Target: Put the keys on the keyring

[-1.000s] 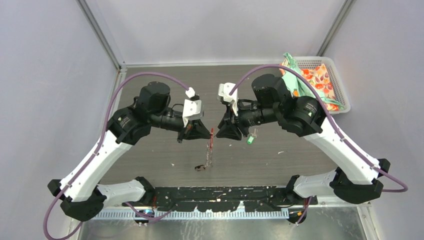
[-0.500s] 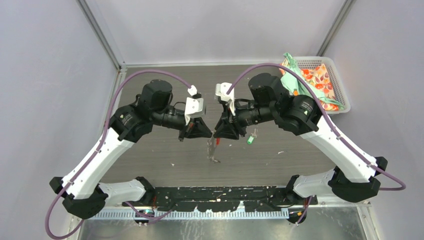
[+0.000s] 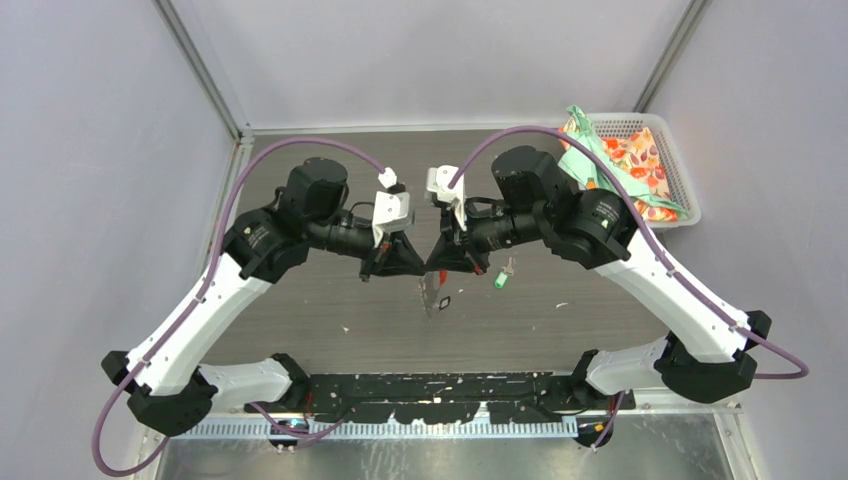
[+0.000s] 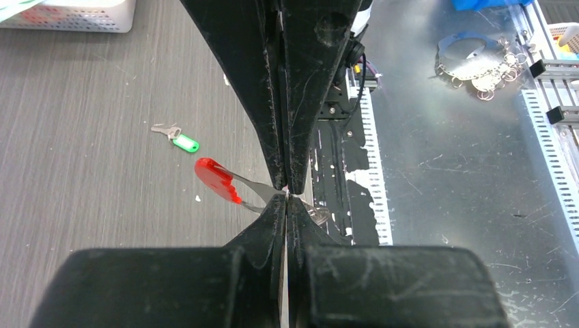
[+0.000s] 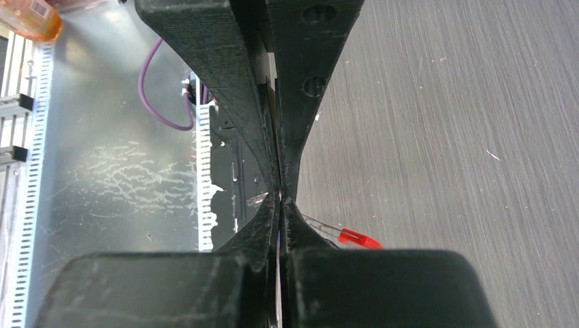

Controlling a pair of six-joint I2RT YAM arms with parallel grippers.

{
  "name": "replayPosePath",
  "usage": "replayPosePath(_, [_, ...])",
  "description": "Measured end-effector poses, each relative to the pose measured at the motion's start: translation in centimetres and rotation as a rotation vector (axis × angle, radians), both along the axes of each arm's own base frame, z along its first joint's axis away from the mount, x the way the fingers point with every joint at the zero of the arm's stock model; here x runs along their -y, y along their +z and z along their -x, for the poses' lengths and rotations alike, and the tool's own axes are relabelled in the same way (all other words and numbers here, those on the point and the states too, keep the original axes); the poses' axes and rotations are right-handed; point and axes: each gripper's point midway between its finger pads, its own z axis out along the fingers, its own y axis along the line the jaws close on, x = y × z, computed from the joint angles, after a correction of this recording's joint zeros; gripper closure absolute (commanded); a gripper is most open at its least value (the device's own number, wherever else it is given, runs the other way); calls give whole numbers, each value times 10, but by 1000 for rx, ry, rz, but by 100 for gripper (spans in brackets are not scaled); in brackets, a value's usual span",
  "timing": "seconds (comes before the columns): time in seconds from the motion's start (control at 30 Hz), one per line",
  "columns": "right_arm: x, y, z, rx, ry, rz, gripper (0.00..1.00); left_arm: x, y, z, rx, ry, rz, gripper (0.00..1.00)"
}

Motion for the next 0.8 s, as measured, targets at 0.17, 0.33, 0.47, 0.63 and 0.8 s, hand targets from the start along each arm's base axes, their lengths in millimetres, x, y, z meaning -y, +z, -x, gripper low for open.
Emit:
replayPosePath(0.17, [-1, -1, -2, 9, -7, -8, 99, 0, 0, 0, -19, 13, -4, 85])
replayPosePath(0.33, [1, -10, -3, 26, -57, -132, 99, 1, 2, 0, -34, 25, 14, 58])
replayPosePath(0.47, [5, -8, -5, -4, -116, -273, 99, -4, 11, 11, -21, 3, 66, 57])
replayPosePath(0.63, [0, 18, -5, -1, -124, -477, 99, -14, 24, 14, 9, 29, 127, 59])
replayPosePath(0.8, [-2, 42, -6, 15, -130, -641, 99, -17, 27, 12, -44, 58, 162, 61])
